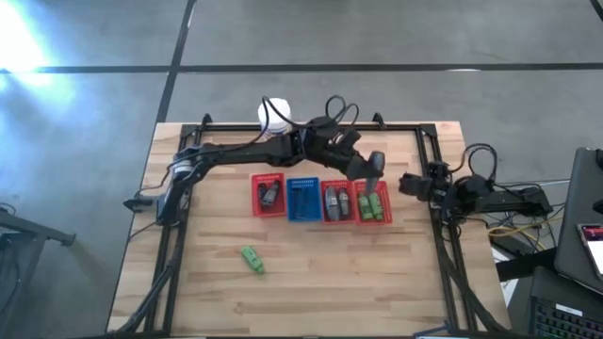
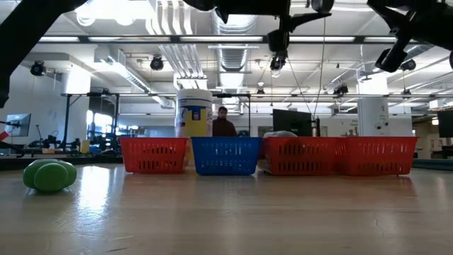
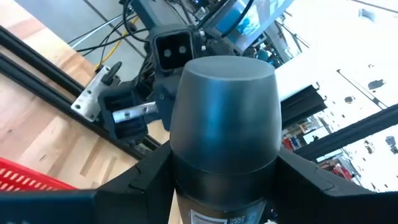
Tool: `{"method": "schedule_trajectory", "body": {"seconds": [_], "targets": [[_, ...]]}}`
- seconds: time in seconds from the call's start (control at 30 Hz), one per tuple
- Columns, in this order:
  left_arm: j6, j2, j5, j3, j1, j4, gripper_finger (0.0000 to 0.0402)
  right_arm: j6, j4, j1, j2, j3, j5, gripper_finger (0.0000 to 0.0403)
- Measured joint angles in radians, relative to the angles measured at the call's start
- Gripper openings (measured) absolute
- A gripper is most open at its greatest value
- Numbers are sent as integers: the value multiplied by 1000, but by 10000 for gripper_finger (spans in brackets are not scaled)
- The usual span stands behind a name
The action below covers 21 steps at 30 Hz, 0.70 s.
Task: Pick & Place Travel size toiletries
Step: Put the gray deodorant into the middle red bin
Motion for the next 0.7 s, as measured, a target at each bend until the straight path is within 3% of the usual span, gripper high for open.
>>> {"method": "schedule_trajectory", "body": {"seconds": [0.13, 0.27, 0.47, 0.7], "targets": [[12, 0, -2, 0, 8, 1, 212, 106, -104, 1, 85, -1, -4, 43], [24, 0, -3, 0, 13, -2, 212, 124, -43, 0, 200, 7, -5, 120], [40, 0, 0, -2, 16, -48, 212, -6, -120, 0, 341, 153, -3, 229], [49, 0, 0, -2, 16, -51, 212, -155, -317, 0, 514, 371, 0, 306]]}}
